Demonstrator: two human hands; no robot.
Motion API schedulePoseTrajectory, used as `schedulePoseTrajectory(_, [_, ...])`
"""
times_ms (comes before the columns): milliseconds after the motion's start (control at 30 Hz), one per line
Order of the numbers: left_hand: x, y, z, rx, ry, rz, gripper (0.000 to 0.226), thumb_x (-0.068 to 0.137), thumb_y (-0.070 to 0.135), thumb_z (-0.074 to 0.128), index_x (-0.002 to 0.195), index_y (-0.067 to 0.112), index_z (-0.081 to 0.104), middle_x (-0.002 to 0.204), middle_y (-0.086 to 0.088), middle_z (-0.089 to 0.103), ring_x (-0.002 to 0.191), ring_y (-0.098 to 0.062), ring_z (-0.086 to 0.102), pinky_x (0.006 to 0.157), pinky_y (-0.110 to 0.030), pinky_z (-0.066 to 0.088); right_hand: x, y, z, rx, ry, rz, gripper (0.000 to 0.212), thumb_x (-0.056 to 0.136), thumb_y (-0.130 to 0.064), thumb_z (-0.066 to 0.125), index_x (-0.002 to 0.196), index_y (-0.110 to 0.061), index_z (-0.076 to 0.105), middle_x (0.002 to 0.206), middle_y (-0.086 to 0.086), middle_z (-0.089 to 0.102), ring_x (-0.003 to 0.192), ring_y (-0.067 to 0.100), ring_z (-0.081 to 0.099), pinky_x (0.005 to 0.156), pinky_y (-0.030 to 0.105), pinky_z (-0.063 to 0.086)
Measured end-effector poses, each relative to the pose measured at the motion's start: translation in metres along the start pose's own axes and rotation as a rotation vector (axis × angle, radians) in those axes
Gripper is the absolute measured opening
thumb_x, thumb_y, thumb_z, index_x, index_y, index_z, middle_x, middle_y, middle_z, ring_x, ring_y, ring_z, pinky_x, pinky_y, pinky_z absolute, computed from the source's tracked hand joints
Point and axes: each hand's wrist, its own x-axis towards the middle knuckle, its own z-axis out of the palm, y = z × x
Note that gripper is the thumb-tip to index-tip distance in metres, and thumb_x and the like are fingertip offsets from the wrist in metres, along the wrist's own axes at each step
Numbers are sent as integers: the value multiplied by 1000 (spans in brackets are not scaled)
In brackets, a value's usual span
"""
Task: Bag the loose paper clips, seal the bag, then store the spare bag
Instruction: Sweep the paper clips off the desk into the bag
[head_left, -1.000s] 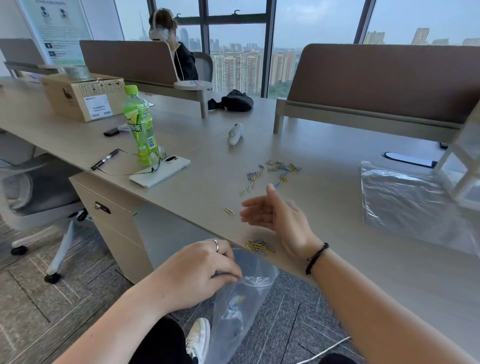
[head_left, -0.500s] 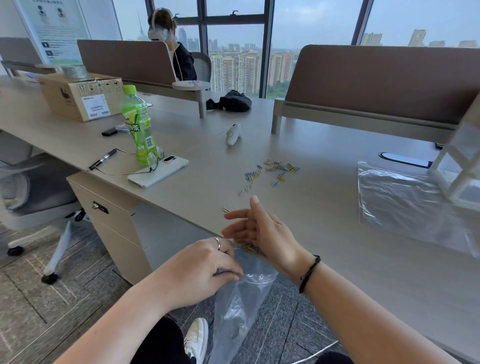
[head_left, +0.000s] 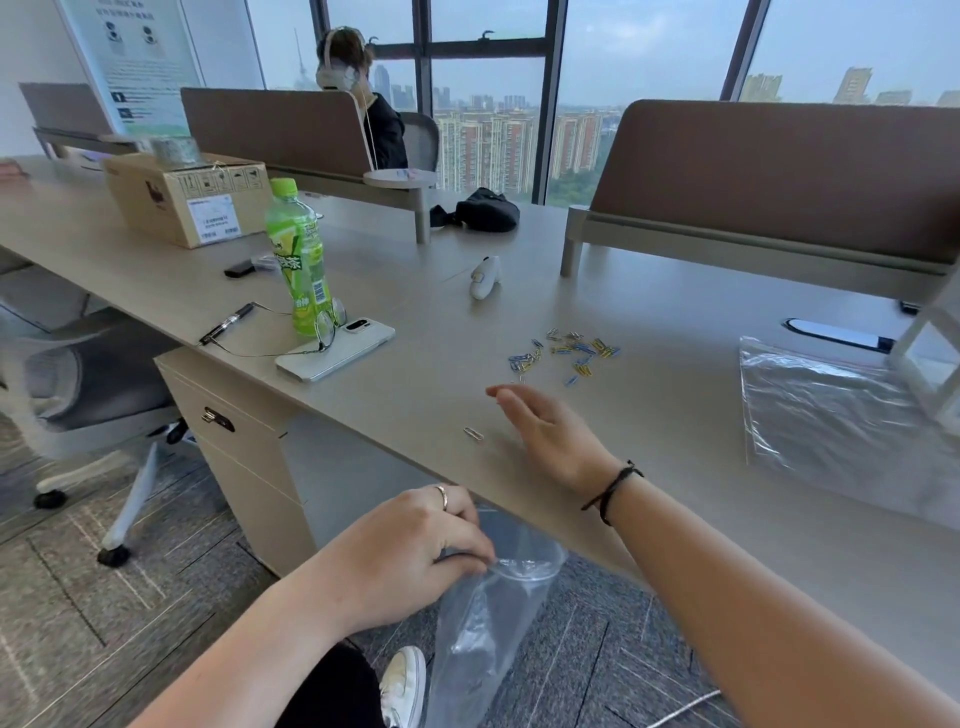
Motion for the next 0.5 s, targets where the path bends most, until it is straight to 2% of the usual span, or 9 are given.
schedulePoseTrajectory(100, [-1,-4,-2,1,-2,-16,14,89,32,66,98,32,76,91,19,54,86,2,55,78,-17,43,9,3,13,-417,-207,-90,46,104,-45,35,144,-25,48,152,-5,47,142,14,38,120,37,23])
schedulePoseTrajectory(167, [-2,-7,-2,9,0,-20,14,89,32,66,98,32,76,92,18,55,86,2,55,78,-17,43,8,4,19,-604,-293,-184,50,104,-47,31,149,-28,39,160,-8,34,149,11,24,123,37,13])
schedulePoseTrajectory(300, [-2,-10,-3,24,-2,-21,13,89,33,66,96,33,76,91,17,56,86,1,55,77,-14,41,-8,5,16,-611,-360,-268,52,104,-47,30,153,-29,33,162,-11,25,151,8,17,124,37,10])
schedulePoseTrajectory(500, [0,-10,-2,21,5,-2,12,88,34,66,95,36,75,90,18,56,85,2,55,77,-24,47,-57,3,0,-522,-449,-288,50,105,-45,28,153,-30,33,161,-15,24,149,-1,12,124,29,6])
